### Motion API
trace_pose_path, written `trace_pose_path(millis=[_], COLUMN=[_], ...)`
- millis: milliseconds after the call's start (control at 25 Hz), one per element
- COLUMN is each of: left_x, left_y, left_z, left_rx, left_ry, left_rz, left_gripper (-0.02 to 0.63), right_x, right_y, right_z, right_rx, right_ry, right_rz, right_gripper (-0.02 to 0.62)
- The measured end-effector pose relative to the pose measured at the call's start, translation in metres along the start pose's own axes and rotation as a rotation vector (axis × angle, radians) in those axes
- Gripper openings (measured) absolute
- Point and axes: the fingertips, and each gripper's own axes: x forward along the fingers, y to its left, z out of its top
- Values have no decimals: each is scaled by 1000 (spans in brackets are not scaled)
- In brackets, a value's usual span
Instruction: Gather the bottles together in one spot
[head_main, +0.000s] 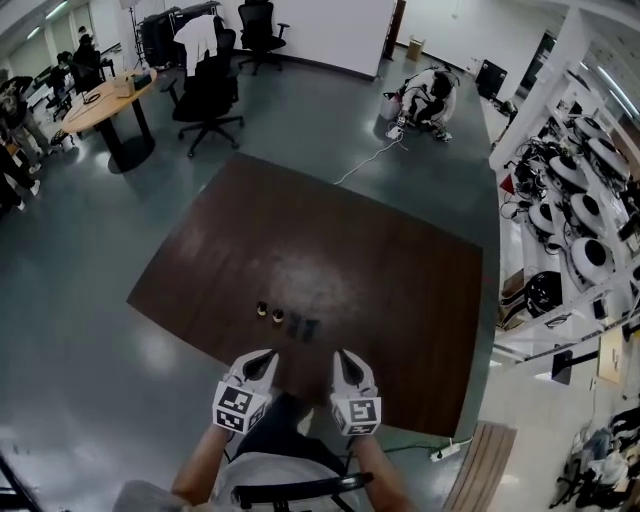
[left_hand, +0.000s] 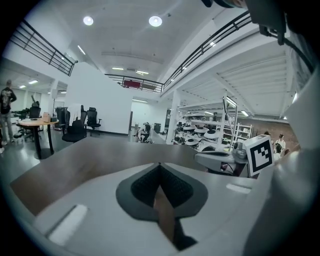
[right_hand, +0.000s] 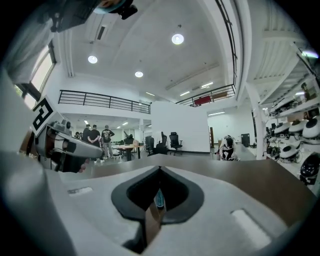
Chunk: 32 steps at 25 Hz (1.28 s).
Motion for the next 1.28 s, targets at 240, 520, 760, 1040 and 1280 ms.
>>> trace_pose_path(millis=[240, 520, 760, 1040, 1280], left_x=[-16, -31, -36, -47, -52], left_y=[-7, -10, 11, 33, 43], left_z=[17, 25, 36, 44, 42], left_rx=[26, 36, 100, 117, 102], left_ry=[-8, 5, -4, -12, -13], left_rz=[-25, -79, -129, -157, -165], left_gripper=[0, 0, 0, 0, 0], right_x=[-19, -33, -29, -37, -37], right_y=[13, 25, 46, 60, 66], right_z=[19, 32, 39, 42, 43], right_rx=[34, 80, 83, 95, 69], right_ry=[-23, -37, -62, -63, -52], right_rz=[-21, -83, -142, -219, -234], right_gripper=[2, 2, 2, 2, 2])
